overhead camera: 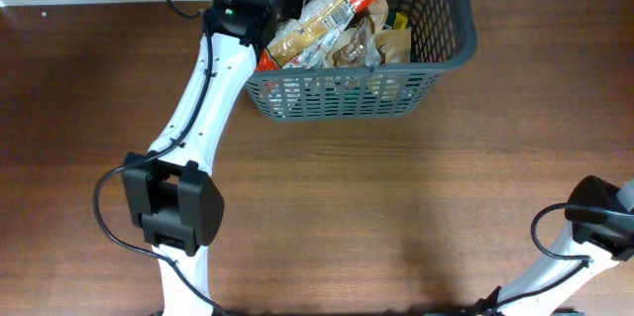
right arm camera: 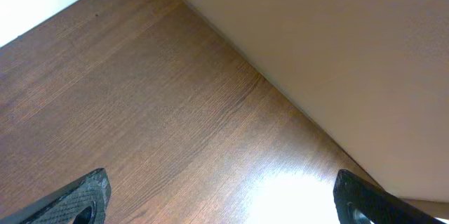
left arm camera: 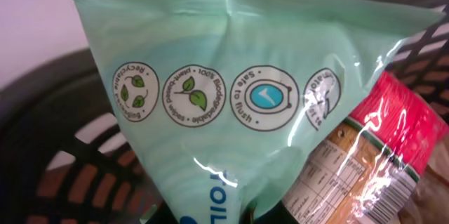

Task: Pack container
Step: 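Lift the wipes packet and carry it right over the basket, then open the left gripper to drop the wipes into the basket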

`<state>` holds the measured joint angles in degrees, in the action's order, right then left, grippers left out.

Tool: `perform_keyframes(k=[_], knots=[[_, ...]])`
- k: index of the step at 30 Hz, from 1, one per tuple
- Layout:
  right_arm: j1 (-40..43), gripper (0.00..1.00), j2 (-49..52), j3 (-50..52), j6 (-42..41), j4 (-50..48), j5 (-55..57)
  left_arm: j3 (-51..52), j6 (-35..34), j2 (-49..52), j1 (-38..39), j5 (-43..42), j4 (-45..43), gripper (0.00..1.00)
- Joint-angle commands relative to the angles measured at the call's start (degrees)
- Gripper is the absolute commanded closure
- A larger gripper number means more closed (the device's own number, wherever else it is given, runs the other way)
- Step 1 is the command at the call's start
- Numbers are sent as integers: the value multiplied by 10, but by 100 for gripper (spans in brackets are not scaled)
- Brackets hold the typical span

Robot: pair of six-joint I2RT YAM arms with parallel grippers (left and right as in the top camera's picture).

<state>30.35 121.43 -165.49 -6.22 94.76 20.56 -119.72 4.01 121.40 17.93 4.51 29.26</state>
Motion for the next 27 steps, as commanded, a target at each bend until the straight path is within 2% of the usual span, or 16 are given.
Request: perform_keyframes(k=[1, 13, 15, 16, 17, 22, 23, 25, 27], knots=[[1, 1, -18, -8, -2, 0, 7, -5, -10, -13, 5, -7, 8, 98], [1, 1, -18, -8, -2, 0, 7, -5, -10, -13, 7, -6, 97, 97], [1, 1, -18, -8, -2, 0, 7, -5, -10, -13, 7, -6, 101, 87], [1, 1, -18, -8, -2, 0, 7, -5, -9, -13, 7, -6, 103, 72], [1, 1, -18, -8, -2, 0, 7, -5, -9, -13, 7, -6, 104, 67], [1, 1, -18, -8, -2, 0, 7, -5, -9, -13, 7, -6, 108, 65], [1, 1, -18, -8, -2, 0, 7, -5, -9, -13, 7, -6, 110, 62], [1, 1, -18, -8, -2, 0, 7, -5, -9, -13, 7, -6, 111, 43], [1, 1, -18, -8, -2, 0, 7, -5, -9, -13, 7, -5, 108, 39]])
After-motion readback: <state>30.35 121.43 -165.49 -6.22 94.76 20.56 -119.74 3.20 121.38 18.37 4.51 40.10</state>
